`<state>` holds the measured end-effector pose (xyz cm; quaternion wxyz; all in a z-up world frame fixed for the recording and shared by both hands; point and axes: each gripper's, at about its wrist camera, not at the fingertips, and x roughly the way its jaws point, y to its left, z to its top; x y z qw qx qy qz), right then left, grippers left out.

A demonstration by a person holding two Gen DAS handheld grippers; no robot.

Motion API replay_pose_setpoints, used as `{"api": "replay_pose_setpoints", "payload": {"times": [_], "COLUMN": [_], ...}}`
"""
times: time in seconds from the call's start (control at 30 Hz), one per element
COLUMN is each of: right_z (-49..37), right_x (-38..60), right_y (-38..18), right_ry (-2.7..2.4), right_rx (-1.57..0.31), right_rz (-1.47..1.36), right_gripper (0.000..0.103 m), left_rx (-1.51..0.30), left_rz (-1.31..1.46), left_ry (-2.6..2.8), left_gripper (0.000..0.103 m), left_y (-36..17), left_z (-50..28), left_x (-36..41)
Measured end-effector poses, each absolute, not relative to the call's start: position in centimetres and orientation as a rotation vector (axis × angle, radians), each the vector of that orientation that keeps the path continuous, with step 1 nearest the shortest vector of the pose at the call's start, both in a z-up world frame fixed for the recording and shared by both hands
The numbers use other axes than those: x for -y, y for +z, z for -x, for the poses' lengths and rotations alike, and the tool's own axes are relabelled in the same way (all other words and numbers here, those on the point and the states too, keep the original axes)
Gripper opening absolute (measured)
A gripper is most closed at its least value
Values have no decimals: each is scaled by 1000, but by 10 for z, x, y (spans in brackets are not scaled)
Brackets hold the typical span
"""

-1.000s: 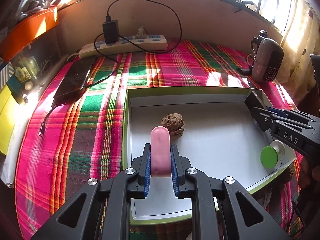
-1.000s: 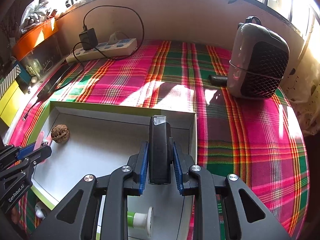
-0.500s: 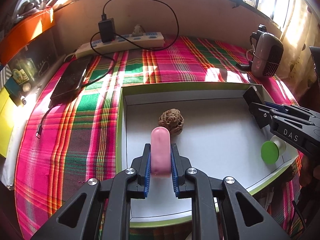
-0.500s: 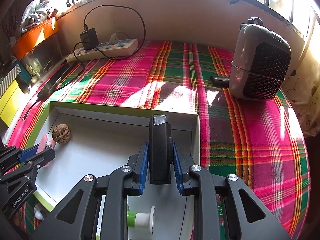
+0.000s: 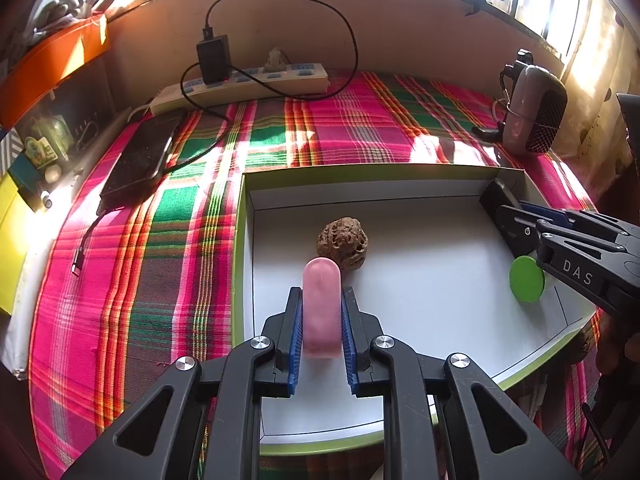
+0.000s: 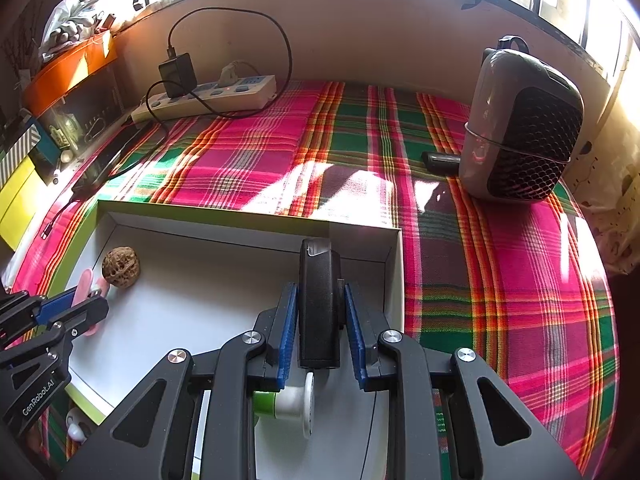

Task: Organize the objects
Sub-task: 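Open the left tool to drop the pink item in the tray while the right tool releases the flashlight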

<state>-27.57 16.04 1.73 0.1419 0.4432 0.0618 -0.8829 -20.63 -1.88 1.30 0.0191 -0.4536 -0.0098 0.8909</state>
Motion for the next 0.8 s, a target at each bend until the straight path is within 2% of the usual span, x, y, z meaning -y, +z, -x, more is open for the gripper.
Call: {"api": "replay_pose_setpoints", "payload": {"times": [0.47,0.63,0.8], "right_z": [275,271,264], "right_x": [-161,-162,-163], "right_y": [18,20,24], "right_ry": [-2558,-2562,-2571], "right_rx": [-174,-166,-150], "right_rz": [-1282,-1278,-1261], "right_gripper": [25,33,36], "left_rx": [31,37,48], "left_rz": [1408,1404,1380], "left_ry": [2760,2760,2774], "left_gripper": [19,23,26], "left_y": [13,15,22], "left_z": [207,204,197], "left_x": [19,18,19]}}
